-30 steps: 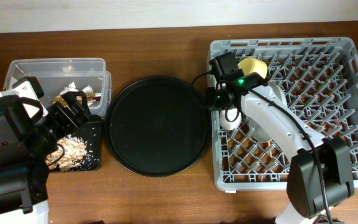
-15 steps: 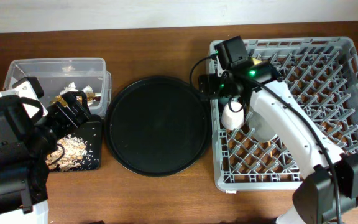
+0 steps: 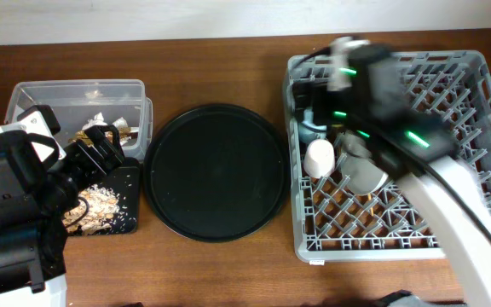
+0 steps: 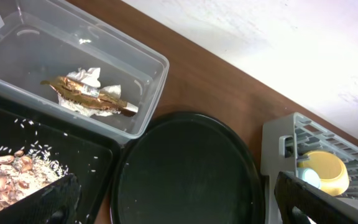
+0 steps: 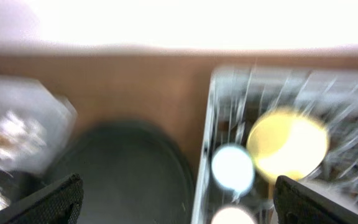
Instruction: Sort waste into correct bins and load items into the dishwasher rack
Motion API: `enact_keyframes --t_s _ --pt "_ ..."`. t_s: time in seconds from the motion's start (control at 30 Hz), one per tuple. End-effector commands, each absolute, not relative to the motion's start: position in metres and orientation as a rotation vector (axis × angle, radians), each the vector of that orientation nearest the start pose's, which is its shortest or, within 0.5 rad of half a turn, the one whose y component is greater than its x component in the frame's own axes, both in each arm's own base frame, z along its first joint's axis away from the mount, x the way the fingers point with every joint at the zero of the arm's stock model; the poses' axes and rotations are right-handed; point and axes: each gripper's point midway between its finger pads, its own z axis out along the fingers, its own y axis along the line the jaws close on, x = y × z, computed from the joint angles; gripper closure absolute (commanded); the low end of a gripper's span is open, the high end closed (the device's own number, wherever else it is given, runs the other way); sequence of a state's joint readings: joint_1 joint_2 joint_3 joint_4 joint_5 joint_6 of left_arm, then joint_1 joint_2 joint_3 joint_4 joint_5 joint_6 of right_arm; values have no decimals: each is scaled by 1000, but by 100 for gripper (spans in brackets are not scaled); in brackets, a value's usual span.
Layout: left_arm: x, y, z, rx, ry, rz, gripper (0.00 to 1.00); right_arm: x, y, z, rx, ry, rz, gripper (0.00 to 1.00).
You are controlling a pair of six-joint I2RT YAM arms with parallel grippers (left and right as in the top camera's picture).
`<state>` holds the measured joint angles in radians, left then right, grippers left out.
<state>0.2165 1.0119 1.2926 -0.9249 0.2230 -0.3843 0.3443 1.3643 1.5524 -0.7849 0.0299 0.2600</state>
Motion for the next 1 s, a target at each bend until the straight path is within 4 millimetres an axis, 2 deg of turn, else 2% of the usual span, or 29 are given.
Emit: enact_keyframes --t_s 0.0,0.03,0.07,0.1,0.13,0.2,0.27,0.3,0.37,0.43,0.53,0.6,0.67,0.73,0.77,0.83,0.97 --pt "293 27 322 -517 2142 -320 1 311 69 438 52 1885 298 2" --pt "293 27 321 -517 2143 -320 1 287 48 450 97 1821 272 2" --pt "293 27 321 -517 2143 -320 1 258 25 451 131 1765 213 2" --pt "293 27 321 -518 2143 -320 1 239 10 444 174 1737 174 1" --pt "293 27 321 -517 2143 -320 1 221 0 432 208 1717 143 2" --pt "293 27 321 -517 2143 -320 1 180 -11 382 244 1683 115 2" --pt "293 27 321 -518 2143 -320 1 169 -16 347 271 1619 109 2" --pt "293 27 321 -517 2144 -320 1 171 -18 331 272 1553 109 2" --pt "293 27 321 -517 2143 -320 1 183 -16 311 253 1472 126 2" --pt "293 27 321 -517 2143 -320 1 207 -11 290 215 1431 155 2" --pt "293 27 321 -518 2143 -320 1 229 -13 256 213 1393 153 2" --pt "293 27 321 -517 2143 -320 1 243 -13 213 217 1429 154 2" --pt "293 27 321 -517 2143 -320 1 246 -12 186 207 1515 139 2" --pt "293 27 321 -517 2143 -320 1 247 -5 170 108 1587 86 2" --pt "293 27 321 -517 2143 -320 1 246 5 156 -25 1649 25 2" --pt "293 27 321 -517 2143 -320 1 246 13 156 -139 1642 -31 2" --pt "293 27 321 -517 2143 -320 1 246 14 156 -150 1640 -33 2"
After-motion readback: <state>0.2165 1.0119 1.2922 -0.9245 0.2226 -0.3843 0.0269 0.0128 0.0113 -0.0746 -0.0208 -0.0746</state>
